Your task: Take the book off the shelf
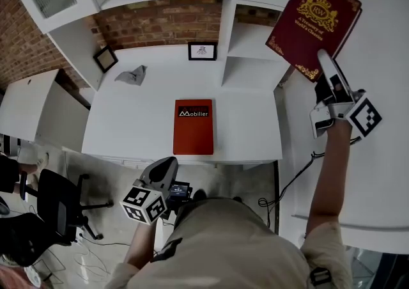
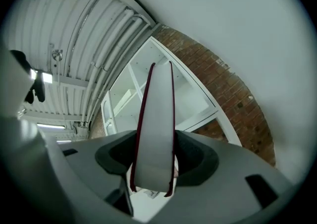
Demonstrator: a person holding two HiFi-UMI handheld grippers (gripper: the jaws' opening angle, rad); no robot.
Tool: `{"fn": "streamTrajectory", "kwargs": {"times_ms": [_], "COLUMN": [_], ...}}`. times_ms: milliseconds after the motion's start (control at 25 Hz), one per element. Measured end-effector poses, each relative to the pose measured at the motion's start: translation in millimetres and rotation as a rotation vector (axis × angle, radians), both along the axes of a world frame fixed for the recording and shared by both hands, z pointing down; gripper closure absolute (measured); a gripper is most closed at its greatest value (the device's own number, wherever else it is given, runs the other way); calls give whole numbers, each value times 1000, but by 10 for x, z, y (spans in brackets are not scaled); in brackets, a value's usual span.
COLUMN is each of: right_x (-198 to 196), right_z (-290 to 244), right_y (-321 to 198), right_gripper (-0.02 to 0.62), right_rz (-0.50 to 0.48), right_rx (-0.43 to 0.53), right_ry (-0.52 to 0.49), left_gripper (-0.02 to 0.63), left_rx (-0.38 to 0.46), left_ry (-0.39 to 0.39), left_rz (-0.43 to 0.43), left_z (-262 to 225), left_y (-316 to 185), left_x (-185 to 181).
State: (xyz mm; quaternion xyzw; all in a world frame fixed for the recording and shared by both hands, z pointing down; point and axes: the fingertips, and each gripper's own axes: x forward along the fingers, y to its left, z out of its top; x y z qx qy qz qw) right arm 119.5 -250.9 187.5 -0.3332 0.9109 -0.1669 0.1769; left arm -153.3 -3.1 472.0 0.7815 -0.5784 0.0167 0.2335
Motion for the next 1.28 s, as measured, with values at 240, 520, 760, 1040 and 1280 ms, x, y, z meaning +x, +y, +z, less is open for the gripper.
{"fn": "streamTrajectory", "kwargs": {"times_ms": [240, 520, 760, 1040, 1280], "right_x": [316, 386, 225, -58, -333], "right_z": [218, 645, 1053, 1502, 1818], "right_y": [72, 229, 361, 580, 820], "right_gripper": [383, 383, 383, 385, 385], "right_rz": [-74, -190, -277, -307, -343], "right_rx": [-59, -116, -236, -339, -418], "right_ry": [-27, -60, -64, -61, -46], "left_gripper": [603, 601, 603, 603, 603], "left_rx": [21, -7, -9, -22, -23], "left_ry": [-19, -27, -22, 5, 31], "left_rz": [-2, 9, 6, 11, 36], "left_z": [-138, 31, -4, 105, 152], "left_y": [-204, -206, -152, -39, -16], "left_x": [393, 780, 890, 787, 553]}}
